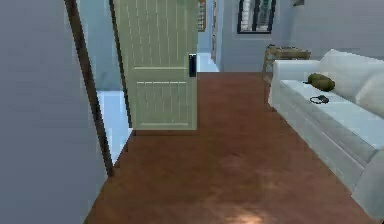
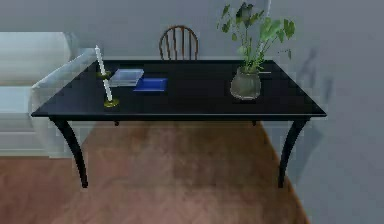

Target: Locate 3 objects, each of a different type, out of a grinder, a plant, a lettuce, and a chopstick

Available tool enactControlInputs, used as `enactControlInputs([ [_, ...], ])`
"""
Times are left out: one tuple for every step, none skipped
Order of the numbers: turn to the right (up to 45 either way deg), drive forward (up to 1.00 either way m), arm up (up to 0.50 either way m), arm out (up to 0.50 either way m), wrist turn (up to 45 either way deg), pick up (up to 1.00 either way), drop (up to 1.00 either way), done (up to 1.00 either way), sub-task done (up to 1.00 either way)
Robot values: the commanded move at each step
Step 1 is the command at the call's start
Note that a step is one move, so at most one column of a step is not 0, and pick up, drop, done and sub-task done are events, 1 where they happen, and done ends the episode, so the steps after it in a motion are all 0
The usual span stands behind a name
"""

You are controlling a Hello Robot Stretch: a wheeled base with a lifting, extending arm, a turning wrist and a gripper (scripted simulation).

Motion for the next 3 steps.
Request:
enactControlInputs([
  [45.0,0.00,0.00,0.00,0.0,0.00,0.00,0.00,0.00],
  [42.0,0.00,0.00,0.00,0.0,0.00,0.00,0.00,0.00],
  [0.0,0.50,0.00,0.00,0.0,0.00,0.00,0.00,0.00],
])
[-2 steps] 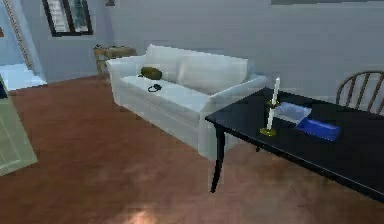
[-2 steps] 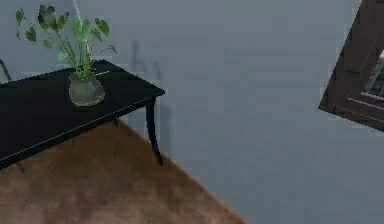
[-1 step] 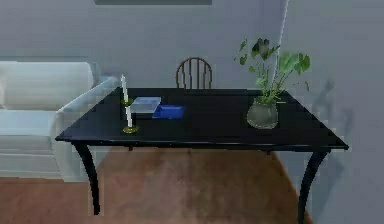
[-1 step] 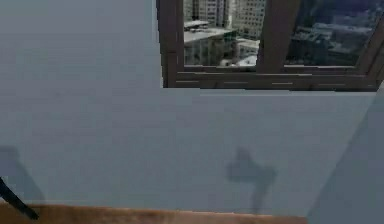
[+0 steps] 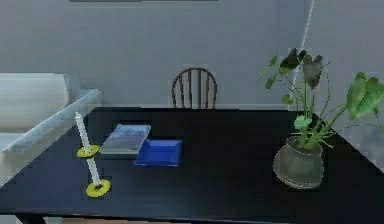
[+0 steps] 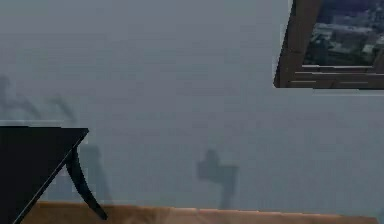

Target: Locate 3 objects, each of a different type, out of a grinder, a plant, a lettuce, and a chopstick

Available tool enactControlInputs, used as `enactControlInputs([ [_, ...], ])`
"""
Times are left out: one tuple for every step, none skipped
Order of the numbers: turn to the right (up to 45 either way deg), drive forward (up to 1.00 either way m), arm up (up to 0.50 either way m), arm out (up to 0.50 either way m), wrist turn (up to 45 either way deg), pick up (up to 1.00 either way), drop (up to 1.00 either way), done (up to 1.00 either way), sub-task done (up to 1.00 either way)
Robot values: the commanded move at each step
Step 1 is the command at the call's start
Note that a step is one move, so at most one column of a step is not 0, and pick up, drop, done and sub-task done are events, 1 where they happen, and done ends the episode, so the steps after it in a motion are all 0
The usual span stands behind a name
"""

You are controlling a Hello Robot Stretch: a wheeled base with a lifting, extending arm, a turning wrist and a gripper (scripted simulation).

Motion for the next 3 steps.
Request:
enactControlInputs([
  [30.0,0.00,0.00,0.00,0.0,0.00,0.00,0.00,0.00],
  [0.0,0.00,0.00,0.00,0.0,0.00,0.00,0.00,1.00],
  [-45.0,0.00,0.00,0.00,0.0,0.00,0.00,0.00,0.00],
])
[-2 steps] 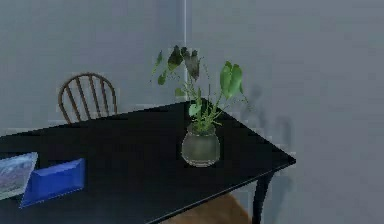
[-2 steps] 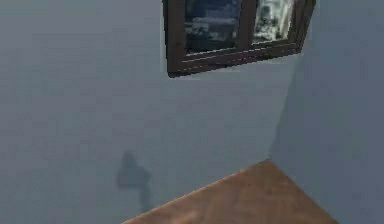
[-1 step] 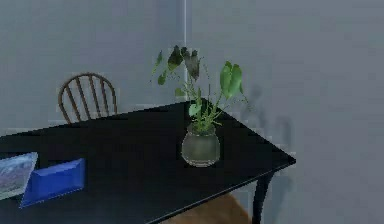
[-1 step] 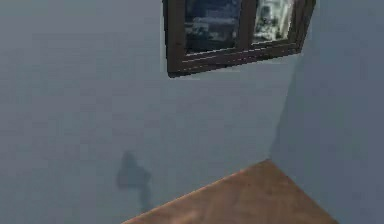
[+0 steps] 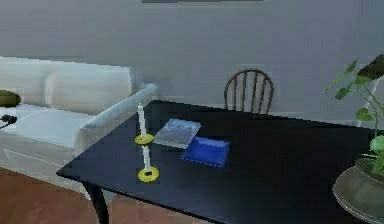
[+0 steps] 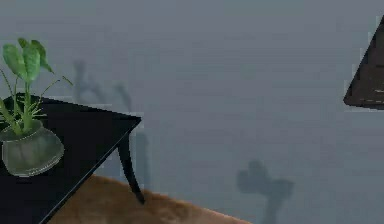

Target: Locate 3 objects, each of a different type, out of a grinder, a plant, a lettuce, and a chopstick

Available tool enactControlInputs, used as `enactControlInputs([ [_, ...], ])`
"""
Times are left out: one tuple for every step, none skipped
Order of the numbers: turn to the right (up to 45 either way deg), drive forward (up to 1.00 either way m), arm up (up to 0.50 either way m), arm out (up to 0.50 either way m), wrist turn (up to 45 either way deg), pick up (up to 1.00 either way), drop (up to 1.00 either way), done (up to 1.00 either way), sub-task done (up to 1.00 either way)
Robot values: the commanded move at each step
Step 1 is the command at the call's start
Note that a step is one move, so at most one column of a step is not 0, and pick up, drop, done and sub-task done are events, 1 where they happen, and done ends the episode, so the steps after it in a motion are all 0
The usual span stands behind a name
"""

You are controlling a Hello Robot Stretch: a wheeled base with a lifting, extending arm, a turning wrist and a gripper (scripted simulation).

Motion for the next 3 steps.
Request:
enactControlInputs([
  [-45.0,0.00,0.00,0.00,0.0,0.00,0.00,0.00,0.00],
  [-21.0,0.00,0.00,0.00,0.0,0.00,0.00,0.00,0.00],
  [0.0,1.00,0.00,0.00,0.0,0.00,0.00,0.00,0.00],
])
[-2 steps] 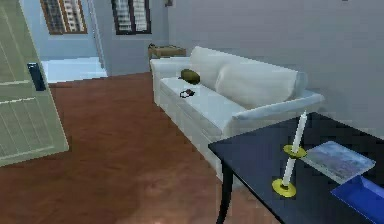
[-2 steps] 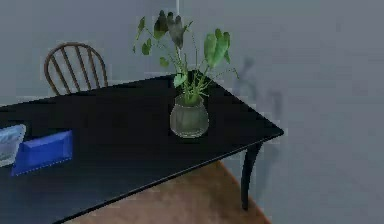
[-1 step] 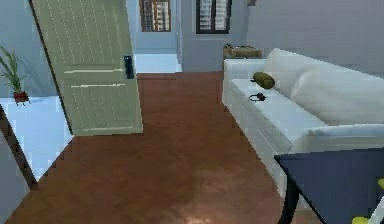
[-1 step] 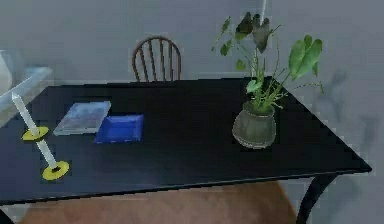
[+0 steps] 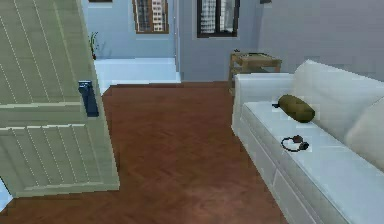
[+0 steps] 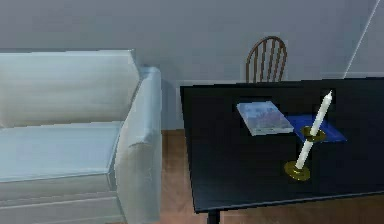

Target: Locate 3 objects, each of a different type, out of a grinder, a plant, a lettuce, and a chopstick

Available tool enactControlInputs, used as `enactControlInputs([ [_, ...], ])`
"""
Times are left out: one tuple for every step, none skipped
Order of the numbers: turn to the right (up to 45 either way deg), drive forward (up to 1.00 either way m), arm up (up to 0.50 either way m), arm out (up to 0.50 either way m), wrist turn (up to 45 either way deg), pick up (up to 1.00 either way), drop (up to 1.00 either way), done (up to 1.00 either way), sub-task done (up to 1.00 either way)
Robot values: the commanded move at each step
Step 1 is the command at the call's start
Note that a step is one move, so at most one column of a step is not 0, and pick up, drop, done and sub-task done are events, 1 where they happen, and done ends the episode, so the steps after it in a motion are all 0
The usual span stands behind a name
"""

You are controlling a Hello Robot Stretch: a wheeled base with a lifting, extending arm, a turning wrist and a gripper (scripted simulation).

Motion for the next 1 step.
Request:
enactControlInputs([
  [-3.0,0.00,0.00,0.00,0.0,0.00,0.00,0.00,0.00],
])
